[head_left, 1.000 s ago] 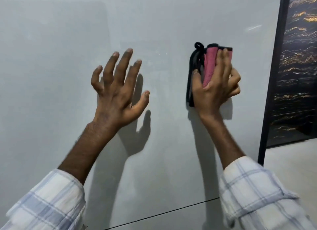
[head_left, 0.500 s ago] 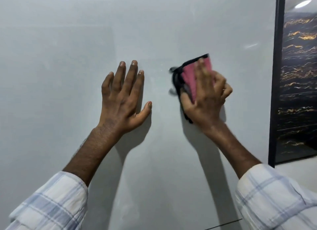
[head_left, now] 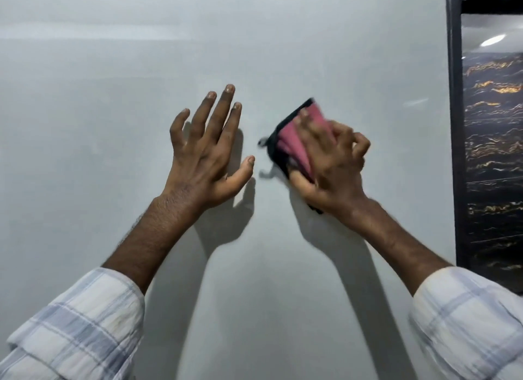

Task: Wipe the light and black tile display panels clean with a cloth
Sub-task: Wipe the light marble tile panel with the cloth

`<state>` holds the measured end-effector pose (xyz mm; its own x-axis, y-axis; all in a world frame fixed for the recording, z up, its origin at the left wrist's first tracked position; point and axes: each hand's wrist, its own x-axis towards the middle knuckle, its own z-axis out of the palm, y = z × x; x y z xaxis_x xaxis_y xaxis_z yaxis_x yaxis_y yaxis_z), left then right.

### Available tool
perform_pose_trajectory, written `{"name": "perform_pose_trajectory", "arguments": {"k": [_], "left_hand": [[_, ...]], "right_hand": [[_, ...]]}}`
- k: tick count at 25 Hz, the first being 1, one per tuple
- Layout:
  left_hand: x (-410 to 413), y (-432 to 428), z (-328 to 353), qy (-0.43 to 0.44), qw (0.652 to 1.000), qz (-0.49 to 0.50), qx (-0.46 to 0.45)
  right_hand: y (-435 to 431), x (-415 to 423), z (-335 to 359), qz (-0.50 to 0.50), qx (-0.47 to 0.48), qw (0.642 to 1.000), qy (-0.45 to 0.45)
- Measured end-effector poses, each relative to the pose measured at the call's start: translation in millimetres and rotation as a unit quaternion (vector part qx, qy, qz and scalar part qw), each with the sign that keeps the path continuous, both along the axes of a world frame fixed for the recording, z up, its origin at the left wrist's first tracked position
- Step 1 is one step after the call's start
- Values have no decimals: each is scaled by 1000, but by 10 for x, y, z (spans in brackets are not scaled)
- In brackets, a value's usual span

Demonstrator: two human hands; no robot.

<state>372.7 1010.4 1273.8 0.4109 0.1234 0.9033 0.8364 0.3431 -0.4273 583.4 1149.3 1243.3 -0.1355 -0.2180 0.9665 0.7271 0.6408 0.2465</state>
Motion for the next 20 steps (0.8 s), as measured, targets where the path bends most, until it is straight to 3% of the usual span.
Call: {"name": "perform_pose_trajectory", "arguments": {"k": [1,3,6,8,10,12,14,17,18,20], "left_hand": [[-5,19,122,3,1000,12,0],[-27,81,301,10,1000,25,-5],[-43,164,315,16,999,36,-7],[-50,181,269,15,999,39,-13],[-34,161,261,10,999,36,-24],[-12,124,314,7,999,31,-31],[10,92,457,3,999,26,-31],[81,65,788,2,1000,21,-11],[99,69,887,-2,1000,17,-10],[105,114,990,-15,1000,15,-19]], "right_hand": [[30,81,55,-11,47,996,-79],[153,273,378,-18,56,995,-81],[216,350,810,31,-107,982,153],[118,169,772,40,-111,971,207],[53,56,629,18,-39,997,71],[92,209,754,-17,33,996,-79],[196,383,1128,-17,5,999,-38],[200,353,1489,28,-138,978,151],[143,241,1476,19,-129,979,155],[32,53,1359,3,-46,998,48]]}}
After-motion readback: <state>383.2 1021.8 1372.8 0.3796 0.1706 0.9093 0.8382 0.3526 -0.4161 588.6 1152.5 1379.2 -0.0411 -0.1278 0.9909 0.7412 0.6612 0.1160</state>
